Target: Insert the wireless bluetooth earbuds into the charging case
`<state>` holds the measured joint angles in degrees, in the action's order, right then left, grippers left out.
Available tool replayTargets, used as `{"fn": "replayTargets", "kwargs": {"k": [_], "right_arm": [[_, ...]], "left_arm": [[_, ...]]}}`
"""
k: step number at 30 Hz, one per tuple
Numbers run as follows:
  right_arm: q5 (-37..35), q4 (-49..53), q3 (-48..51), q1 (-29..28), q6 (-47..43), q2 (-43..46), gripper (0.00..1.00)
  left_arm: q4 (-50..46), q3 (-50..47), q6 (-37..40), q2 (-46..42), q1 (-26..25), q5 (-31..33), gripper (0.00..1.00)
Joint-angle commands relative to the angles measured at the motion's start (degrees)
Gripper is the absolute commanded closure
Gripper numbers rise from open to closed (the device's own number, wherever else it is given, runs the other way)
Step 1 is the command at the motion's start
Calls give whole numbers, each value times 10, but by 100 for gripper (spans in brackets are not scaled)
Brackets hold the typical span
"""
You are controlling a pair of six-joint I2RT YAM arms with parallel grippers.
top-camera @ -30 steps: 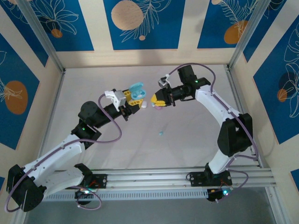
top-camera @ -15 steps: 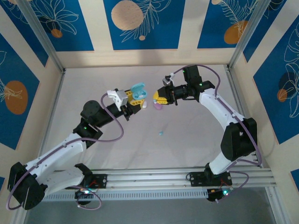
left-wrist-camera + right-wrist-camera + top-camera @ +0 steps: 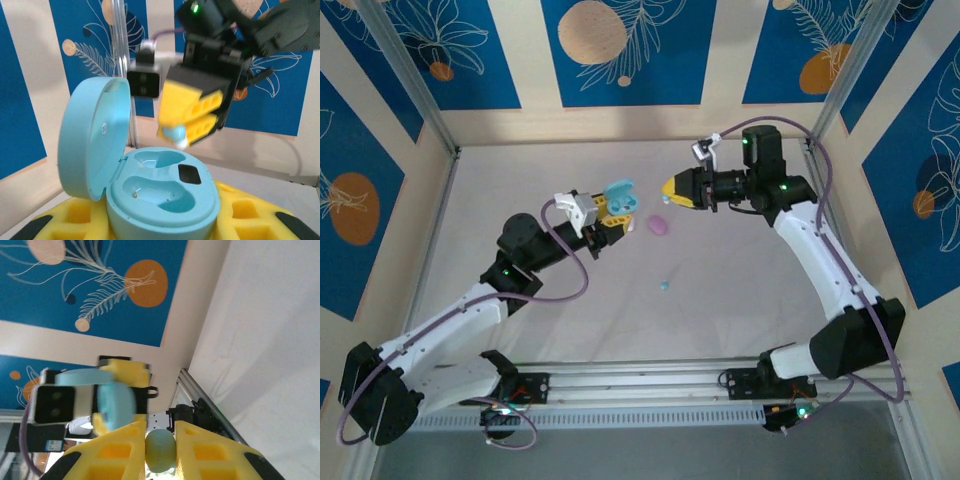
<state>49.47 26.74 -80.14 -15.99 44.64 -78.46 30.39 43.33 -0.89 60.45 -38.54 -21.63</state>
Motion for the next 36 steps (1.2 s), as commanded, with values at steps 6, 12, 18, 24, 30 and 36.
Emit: {"fn": "replayTargets", "kwargs": {"k": [6, 12, 18, 24, 30, 36], "right_arm": [[3, 6, -38, -28, -77, 24, 82], [-20, 21, -58, -58, -115, 18, 82], [-43, 45, -78, -83, -139, 3, 82], [-57, 58, -84, -95, -150, -9, 82], [-64, 66, -88, -101, -160, -15, 82], [-68, 72, -91, -107, -164, -21, 82]], "left_arm": [[30, 6, 4, 14, -4, -47, 66], [32, 7, 0, 16, -4, -58, 66], [34, 12, -8, 22, -4, -69, 66], [37, 13, -10, 20, -4, -69, 66], [38, 11, -12, 18, -4, -68, 66], [41, 14, -14, 20, -4, -69, 66]]}}
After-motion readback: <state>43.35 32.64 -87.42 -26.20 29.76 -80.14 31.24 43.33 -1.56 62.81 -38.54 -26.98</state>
